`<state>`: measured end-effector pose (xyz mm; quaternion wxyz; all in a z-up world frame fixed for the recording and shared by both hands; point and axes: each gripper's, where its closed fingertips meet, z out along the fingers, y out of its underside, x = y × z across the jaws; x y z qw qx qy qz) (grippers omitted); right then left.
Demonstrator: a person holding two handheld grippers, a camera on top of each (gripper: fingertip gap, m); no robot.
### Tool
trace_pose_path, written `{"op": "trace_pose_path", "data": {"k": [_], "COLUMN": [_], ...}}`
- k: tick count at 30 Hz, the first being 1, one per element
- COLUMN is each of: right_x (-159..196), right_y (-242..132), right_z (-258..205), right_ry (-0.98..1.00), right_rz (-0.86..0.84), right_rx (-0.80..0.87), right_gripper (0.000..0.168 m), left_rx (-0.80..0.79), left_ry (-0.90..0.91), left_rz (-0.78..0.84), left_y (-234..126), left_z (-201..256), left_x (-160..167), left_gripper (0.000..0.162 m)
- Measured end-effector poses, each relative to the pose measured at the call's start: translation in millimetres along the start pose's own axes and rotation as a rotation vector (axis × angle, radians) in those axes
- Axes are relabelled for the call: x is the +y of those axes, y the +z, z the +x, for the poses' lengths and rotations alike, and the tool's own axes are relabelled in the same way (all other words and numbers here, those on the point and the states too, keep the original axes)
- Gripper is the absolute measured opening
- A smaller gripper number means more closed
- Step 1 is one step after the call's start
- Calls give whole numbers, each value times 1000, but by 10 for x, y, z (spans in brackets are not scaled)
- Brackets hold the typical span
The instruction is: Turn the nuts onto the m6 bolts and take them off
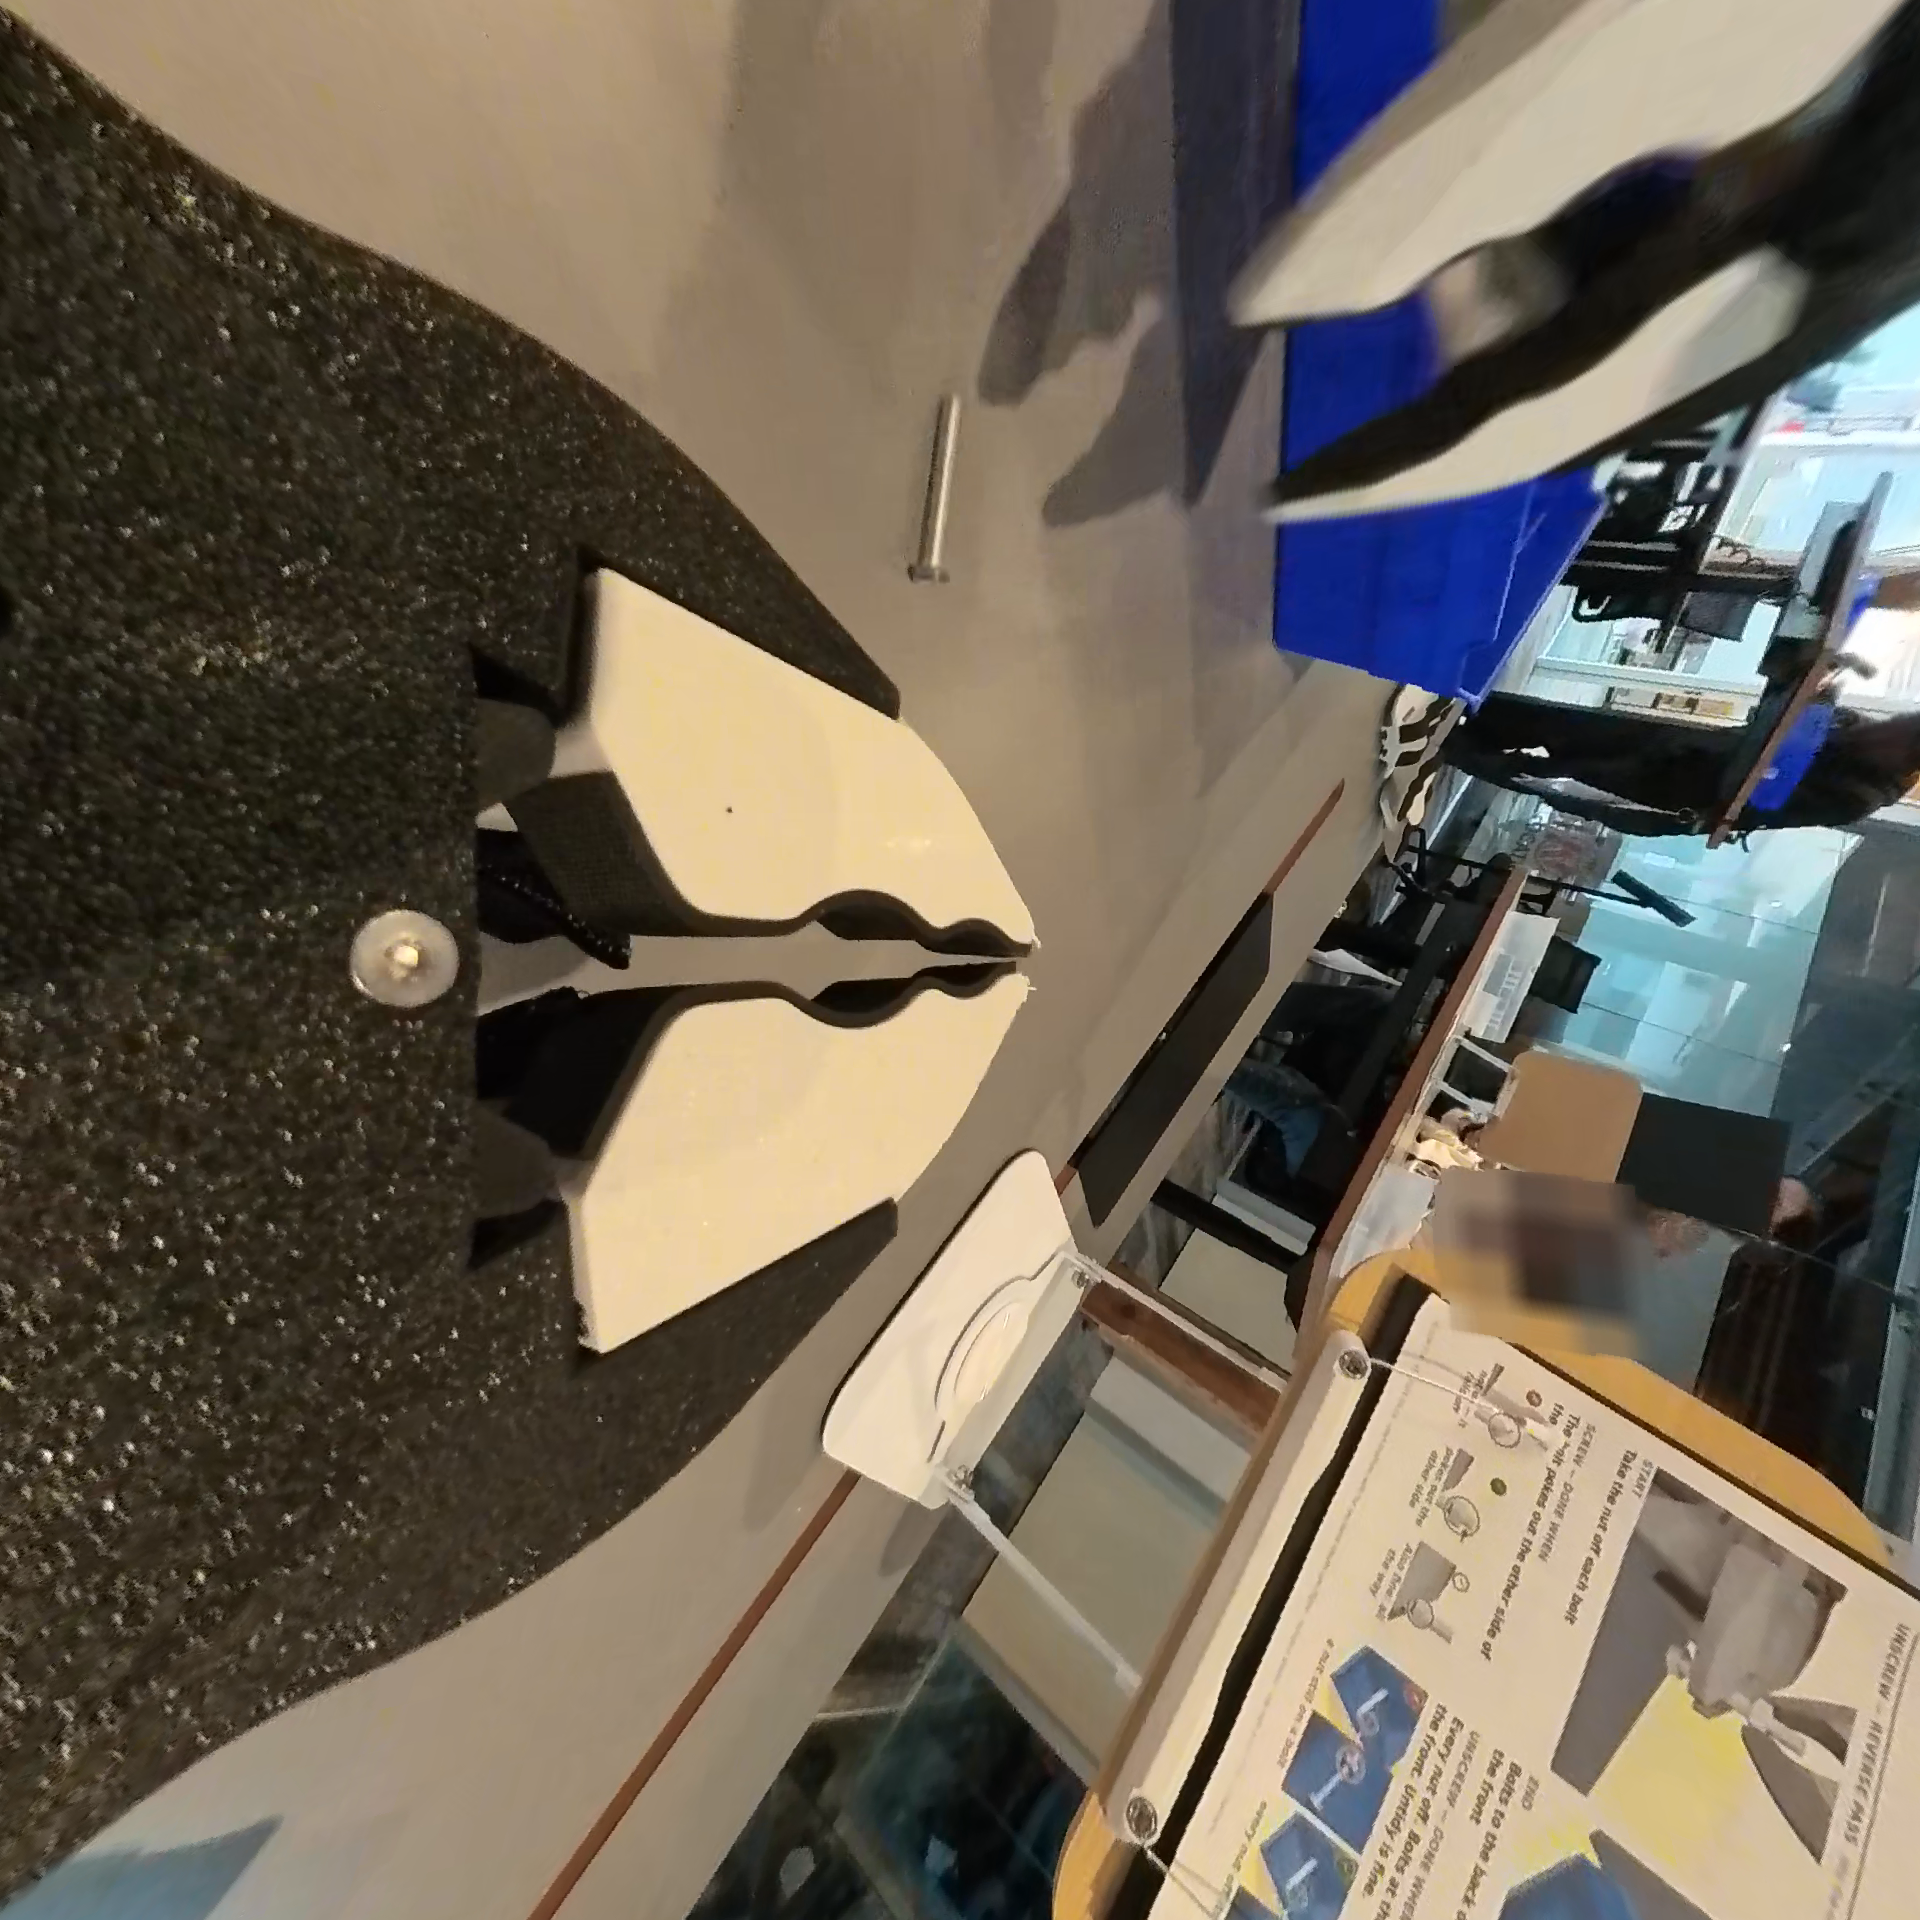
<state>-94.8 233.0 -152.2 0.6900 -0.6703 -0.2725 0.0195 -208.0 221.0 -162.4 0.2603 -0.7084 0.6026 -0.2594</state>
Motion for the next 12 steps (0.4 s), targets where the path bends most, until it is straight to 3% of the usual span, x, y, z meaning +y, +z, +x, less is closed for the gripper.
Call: {"op": "trace_pose_path", "data": {"k": [3, 6, 9, 12], "right_x": [-16, -20, -21, -14], "right_y": [-8, -2, 9, 22], "right_z": [-6, -34, -68, -99], "right_ry": [-1, -19, -42, -56], "right_rz": [5, 2, -2, -8], "right_rx": [-2, -7, -13, -21], "right_gripper": [1, 1, 1, 1], "left_rx": [-163, -358, -517, -589], "left_ry": [-135, -290, -412, -410], "left_rz": [227, 385, 355, 257], "left_y": [-652, -1307, -1723, -1819], "left_z": [-171, -509, -903, -1187], "left_x": [5, 342, 909, 1354], "left_gripper": [33, 26, 23, 13]}}
